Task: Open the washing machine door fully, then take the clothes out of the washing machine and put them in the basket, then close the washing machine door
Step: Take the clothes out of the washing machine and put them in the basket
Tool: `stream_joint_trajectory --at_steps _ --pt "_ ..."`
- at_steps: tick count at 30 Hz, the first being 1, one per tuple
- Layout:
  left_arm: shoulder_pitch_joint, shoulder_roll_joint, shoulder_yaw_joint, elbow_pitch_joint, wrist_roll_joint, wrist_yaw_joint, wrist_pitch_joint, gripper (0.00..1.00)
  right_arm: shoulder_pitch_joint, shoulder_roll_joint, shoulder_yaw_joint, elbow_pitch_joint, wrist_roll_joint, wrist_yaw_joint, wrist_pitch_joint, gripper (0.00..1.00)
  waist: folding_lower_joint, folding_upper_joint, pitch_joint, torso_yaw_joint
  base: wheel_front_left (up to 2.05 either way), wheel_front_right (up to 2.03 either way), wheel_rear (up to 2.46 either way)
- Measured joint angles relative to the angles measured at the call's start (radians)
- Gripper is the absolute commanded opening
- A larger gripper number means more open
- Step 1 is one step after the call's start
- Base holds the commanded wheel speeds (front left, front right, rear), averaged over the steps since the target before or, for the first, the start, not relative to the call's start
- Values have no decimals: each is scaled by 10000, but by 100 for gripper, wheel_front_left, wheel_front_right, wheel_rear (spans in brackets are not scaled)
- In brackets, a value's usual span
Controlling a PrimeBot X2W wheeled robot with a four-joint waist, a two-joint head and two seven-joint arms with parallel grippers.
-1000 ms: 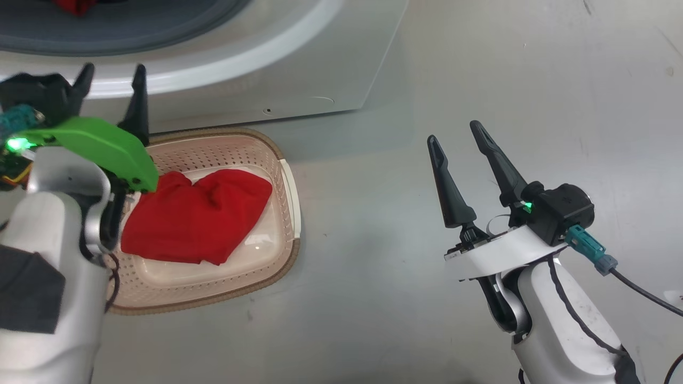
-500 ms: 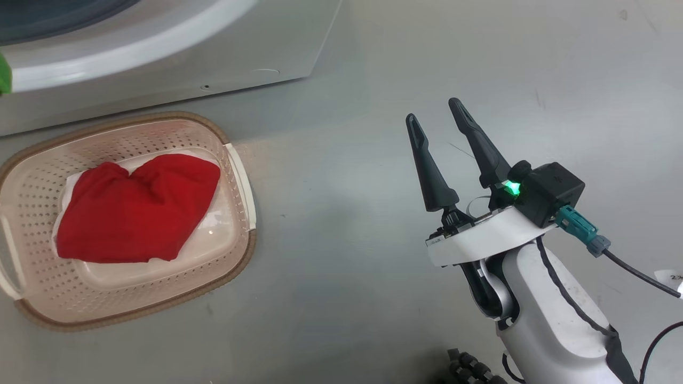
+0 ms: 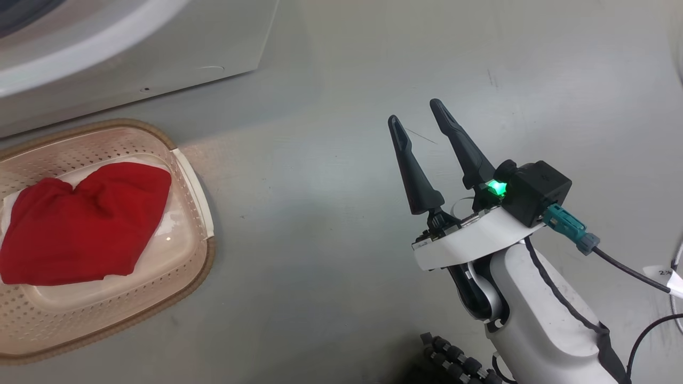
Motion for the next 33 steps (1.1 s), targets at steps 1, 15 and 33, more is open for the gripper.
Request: stream_joint_trajectory --at_steps 1,15,33 --pt "-54 59 10 102 0 -4 88 100 -7 0 44 0 33 0 0 100 0 0 8 -60 0 0 0" --pt "-693 372 251 1106 -109 94 1227 100 -129 6 268 -10 128 -176 0 100 0 0 150 -475 0 0 0" --pt "-844 291 286 1733 -96 261 1118 0 -311 8 284 25 180 -337 0 100 0 0 97 -402 0 0 0"
